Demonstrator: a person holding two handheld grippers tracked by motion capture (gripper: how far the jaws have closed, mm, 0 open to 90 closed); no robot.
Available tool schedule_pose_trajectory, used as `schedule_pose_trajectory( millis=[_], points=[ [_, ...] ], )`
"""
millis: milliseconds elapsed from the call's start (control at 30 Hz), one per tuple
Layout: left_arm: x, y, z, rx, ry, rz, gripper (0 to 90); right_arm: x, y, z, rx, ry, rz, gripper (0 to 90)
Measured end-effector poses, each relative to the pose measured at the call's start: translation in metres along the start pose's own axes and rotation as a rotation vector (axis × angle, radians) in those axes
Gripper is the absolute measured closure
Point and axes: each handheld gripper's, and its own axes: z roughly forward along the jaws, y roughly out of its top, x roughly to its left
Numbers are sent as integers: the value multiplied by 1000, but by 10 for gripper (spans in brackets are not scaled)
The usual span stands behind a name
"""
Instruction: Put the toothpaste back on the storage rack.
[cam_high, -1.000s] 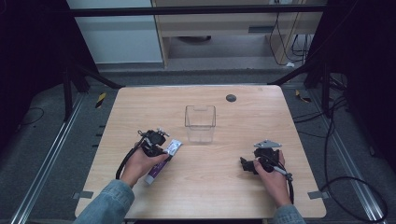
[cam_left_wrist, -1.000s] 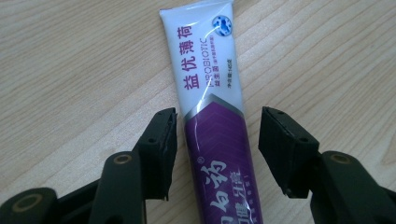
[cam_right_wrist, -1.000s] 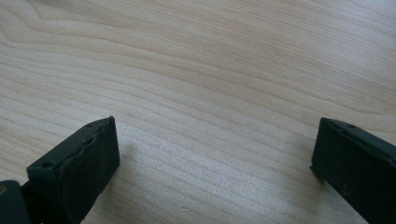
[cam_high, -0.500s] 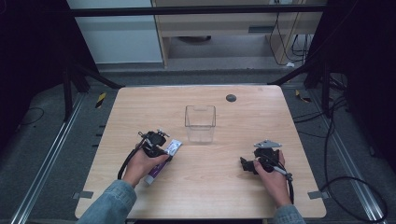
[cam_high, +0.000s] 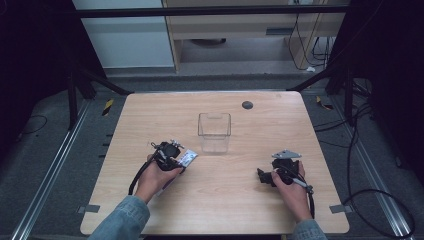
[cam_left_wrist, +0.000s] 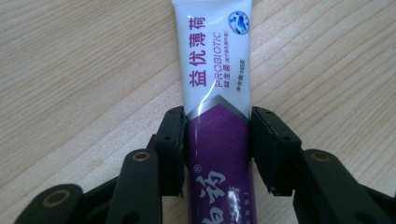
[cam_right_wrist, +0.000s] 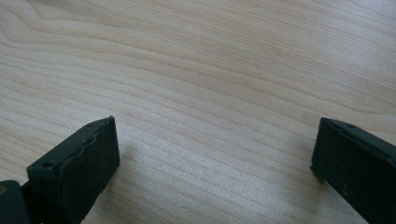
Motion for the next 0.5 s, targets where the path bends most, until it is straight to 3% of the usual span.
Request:
schedule_pose_trajectory(
  millis=[233,500],
  points=[
    [-4,1,-3,-2,-2,29,735,0,0,0,0,1,0,11],
    [-2,0,-6,-14,-16,41,772,0,0,0,0,0,0,11]
  ],
)
